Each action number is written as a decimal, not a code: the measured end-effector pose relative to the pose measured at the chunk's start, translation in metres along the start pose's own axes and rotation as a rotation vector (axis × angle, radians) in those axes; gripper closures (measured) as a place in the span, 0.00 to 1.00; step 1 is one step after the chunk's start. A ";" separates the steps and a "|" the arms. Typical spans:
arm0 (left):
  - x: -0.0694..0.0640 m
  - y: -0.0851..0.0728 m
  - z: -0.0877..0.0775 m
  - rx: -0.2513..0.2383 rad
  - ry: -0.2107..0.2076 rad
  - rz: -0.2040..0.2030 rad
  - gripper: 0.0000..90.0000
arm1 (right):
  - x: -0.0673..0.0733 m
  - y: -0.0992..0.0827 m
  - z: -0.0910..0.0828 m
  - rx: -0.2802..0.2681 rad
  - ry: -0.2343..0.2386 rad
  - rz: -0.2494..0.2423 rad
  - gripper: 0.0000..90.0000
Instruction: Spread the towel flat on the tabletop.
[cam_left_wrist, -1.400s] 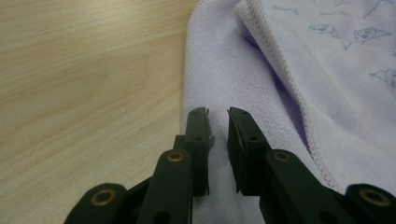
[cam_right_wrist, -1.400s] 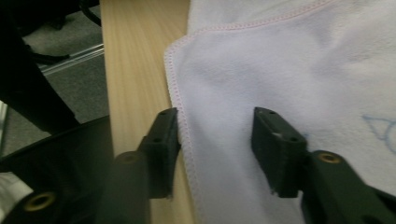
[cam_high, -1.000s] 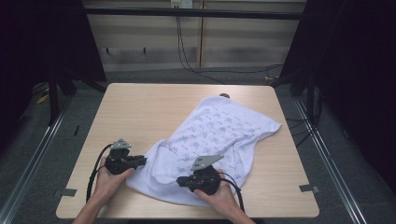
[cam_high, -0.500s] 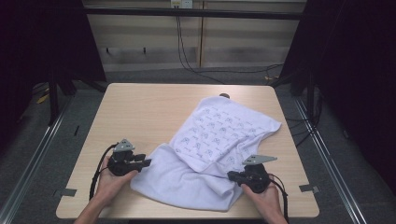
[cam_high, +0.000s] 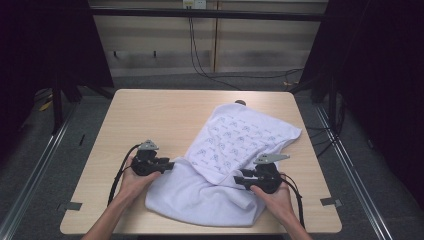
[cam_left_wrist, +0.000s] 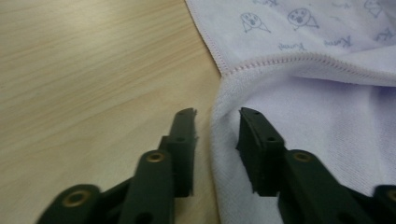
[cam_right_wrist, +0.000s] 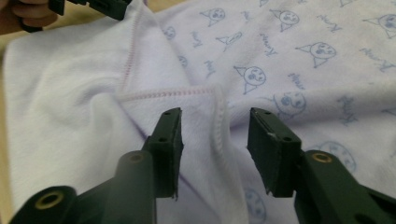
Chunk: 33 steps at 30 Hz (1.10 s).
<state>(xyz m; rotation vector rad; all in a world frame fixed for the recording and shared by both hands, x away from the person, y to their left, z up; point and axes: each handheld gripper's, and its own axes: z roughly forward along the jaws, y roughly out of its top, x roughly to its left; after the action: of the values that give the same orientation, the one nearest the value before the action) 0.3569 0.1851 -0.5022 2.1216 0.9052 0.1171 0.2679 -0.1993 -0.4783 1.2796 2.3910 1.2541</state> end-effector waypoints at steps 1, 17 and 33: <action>-0.002 0.001 0.002 -0.006 0.013 0.008 0.76 | 0.000 0.000 0.000 0.000 0.000 0.000 0.71; -0.040 0.017 -0.076 -0.274 -0.112 0.083 0.99 | 0.017 0.015 -0.077 -0.219 0.057 -0.010 0.96; -0.111 -0.071 -0.152 -0.239 -0.271 0.234 0.98 | 0.091 -0.073 -0.135 -0.181 0.258 -0.120 0.87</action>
<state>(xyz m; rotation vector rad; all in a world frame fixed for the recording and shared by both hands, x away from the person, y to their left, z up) 0.1788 0.2419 -0.4277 1.9531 0.4585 0.0517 0.1013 -0.2340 -0.4241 0.9602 2.4073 1.6415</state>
